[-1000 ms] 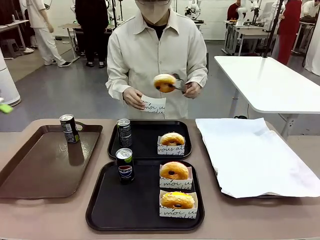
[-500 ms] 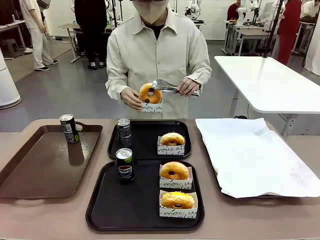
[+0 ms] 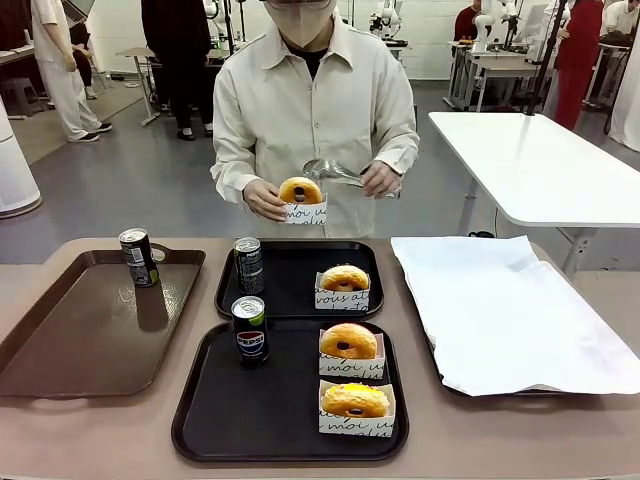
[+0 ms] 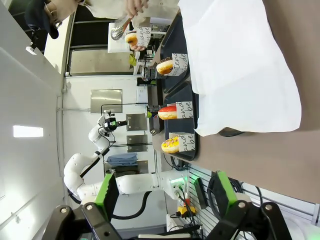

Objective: Set up donuts and drinks on trays.
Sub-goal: Pick up one Pepsi coke from the Handle tray and place it on the Flat Tray without a Pepsi coke.

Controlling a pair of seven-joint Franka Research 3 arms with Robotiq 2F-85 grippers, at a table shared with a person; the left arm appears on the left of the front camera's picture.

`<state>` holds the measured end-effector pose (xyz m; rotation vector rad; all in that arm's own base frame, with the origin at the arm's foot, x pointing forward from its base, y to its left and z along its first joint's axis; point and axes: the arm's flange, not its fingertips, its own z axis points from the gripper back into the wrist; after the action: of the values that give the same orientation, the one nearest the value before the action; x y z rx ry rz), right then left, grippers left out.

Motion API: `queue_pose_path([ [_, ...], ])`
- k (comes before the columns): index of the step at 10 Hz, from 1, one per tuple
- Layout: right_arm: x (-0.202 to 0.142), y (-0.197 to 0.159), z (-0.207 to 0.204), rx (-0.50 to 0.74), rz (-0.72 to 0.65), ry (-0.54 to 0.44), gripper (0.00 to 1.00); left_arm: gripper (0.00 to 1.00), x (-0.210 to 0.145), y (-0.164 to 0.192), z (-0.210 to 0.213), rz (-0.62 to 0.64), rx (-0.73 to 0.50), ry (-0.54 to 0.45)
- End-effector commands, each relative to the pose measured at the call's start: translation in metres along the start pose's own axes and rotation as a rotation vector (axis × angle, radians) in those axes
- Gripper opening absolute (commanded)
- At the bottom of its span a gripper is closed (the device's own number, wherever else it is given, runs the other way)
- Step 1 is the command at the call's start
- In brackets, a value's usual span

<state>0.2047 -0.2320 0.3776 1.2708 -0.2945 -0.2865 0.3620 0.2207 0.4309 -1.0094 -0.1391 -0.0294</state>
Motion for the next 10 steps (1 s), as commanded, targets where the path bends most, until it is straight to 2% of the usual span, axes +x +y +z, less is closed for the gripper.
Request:
queue_pose_path([
  [1, 0.000, 0.000, 0.000, 0.011, 0.009, -0.002, 1.00, 1.00, 0.015, 0.004, 0.001, -0.047, -0.028, -0.063],
  [5, 0.000, 0.000, 0.000, 0.011, 0.009, -0.002, 1.00, 1.00, 0.032, 0.002, -0.005, -0.119, -0.044, -0.200],
  [8, 0.000, 0.000, 0.000, 0.011, 0.009, -0.002, 1.00, 1.00, 0.038, -0.009, -0.012, -0.216, -0.002, -0.249],
  [9, 0.000, 0.000, 0.000, 0.011, 0.009, -0.002, 1.00, 1.00, 0.038, -0.005, -0.004, -0.119, -0.034, -0.198],
  [10, 0.000, 0.000, 0.000, 0.011, 0.009, -0.002, 1.00, 1.00, 0.038, -0.005, -0.004, -0.119, -0.034, -0.198],
])
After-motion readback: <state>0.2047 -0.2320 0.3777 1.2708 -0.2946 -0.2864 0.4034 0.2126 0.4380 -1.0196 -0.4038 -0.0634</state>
